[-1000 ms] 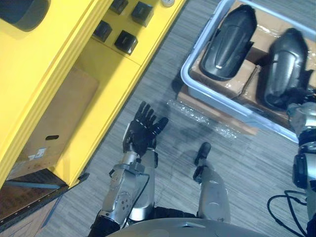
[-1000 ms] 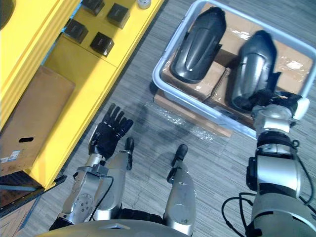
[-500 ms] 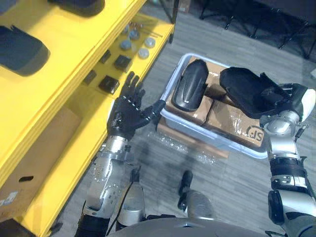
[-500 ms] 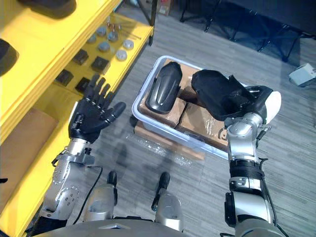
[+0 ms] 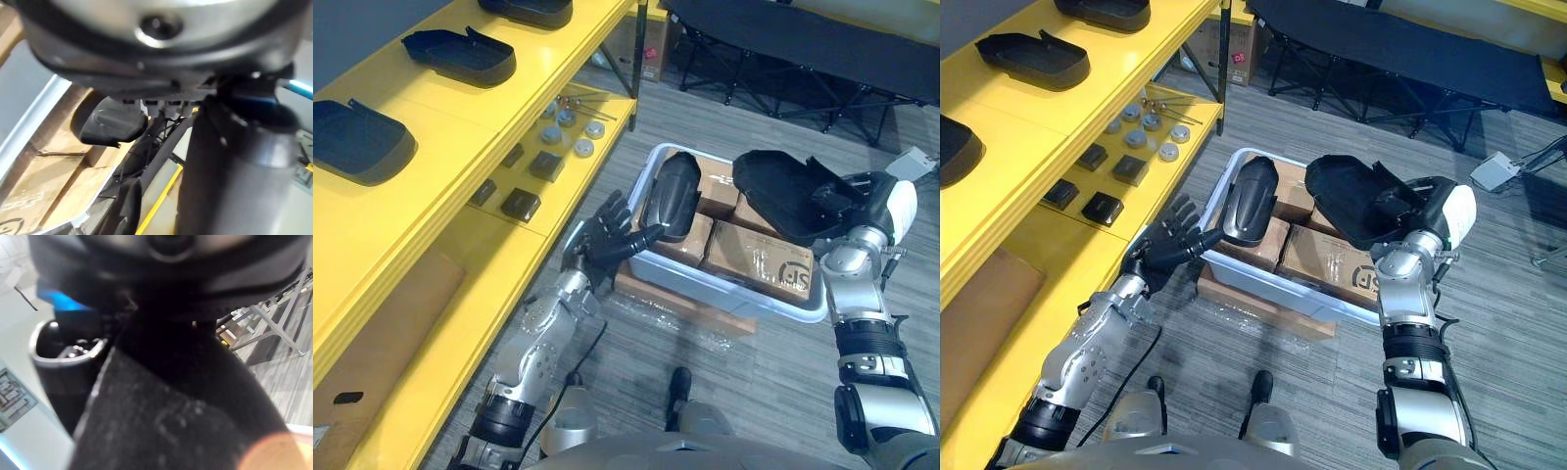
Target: Walk over and take three plastic housings, then place them on the shelf
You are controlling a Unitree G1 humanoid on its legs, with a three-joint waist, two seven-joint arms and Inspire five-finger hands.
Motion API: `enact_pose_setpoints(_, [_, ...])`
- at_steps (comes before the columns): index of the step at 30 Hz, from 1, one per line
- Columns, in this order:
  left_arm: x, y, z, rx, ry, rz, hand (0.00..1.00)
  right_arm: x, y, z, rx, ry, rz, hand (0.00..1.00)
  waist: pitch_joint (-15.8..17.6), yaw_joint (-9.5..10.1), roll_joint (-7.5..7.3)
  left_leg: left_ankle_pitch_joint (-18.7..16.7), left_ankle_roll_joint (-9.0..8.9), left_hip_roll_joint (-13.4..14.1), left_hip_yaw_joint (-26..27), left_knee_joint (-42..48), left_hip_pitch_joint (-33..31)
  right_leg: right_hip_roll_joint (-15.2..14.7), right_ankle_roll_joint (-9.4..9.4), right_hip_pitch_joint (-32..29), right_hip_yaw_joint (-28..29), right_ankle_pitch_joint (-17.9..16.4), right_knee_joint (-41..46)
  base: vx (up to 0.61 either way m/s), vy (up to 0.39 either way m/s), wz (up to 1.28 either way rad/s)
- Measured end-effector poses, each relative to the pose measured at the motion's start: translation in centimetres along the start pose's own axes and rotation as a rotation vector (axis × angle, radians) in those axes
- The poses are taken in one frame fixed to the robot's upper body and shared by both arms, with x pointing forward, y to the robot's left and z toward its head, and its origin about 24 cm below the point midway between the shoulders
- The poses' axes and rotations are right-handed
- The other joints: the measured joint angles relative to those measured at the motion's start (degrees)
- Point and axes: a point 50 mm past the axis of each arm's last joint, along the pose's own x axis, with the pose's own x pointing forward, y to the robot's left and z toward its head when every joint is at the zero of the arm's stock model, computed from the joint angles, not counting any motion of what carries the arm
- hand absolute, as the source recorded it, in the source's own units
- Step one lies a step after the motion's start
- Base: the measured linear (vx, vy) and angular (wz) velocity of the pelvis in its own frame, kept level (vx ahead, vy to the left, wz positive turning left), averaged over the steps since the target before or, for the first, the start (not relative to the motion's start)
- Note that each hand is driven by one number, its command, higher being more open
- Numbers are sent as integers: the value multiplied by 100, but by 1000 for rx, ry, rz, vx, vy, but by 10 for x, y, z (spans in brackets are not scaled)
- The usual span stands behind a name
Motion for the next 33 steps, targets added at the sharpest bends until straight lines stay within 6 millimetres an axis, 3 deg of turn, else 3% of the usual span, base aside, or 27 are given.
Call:
enact_pose_setpoints(4, [1,11,-28,-78,185,28,100,0,-4,19,3,-153,-20,0,-90,-125,-12,-7,7,0,16,-4,8,1,1,-5,15,4,-3,2,3,-1])
enact_pose_setpoints(8, [3,8,-43,-201,290,4,100,0,-8,35,-5,-317,-23,0,-117,-220,-37,-10,11,-2,23,-3,14,0,2,-3,24,12,-3,1,4,-1])
enact_pose_setpoints(13, [16,-14,-40,-362,314,-93,100,-12,0,53,19,-481,25,0,-122,-274,-29,-18,20,-2,134,-5,84,-7,-7,-5,141,39,-7,-38,14,-11])
enact_pose_setpoints(17, [24,-28,-34,-486,254,-137,100,-21,7,54,21,-532,68,0,-127,-368,-21,-20,25,-26,149,-5,92,-31,-3,-6,155,41,-7,-7,4,-2])
enact_pose_setpoints(21, [30,-35,-26,-671,164,-133,100,-39,17,36,1,-516,128,0,-204,-418,43,-23,28,-28,164,-22,99,-32,-2,-13,157,42,-6,0,0,0])
enact_pose_setpoints(25, [39,-32,-16,-795,84,-98,100,-55,27,20,-25,-485,186,0,-241,-430,107,-23,29,-31,169,-25,118,-33,-1,-2,161,43,-5,0,0,0])
enact_pose_setpoints(33, [41,-21,-20,-888,60,20,100,-72,40,26,71,-535,226,0,-244,-483,104,-23,28,-31,186,-28,198,-37,-4,56,166,40,-7,-12,3,-1])
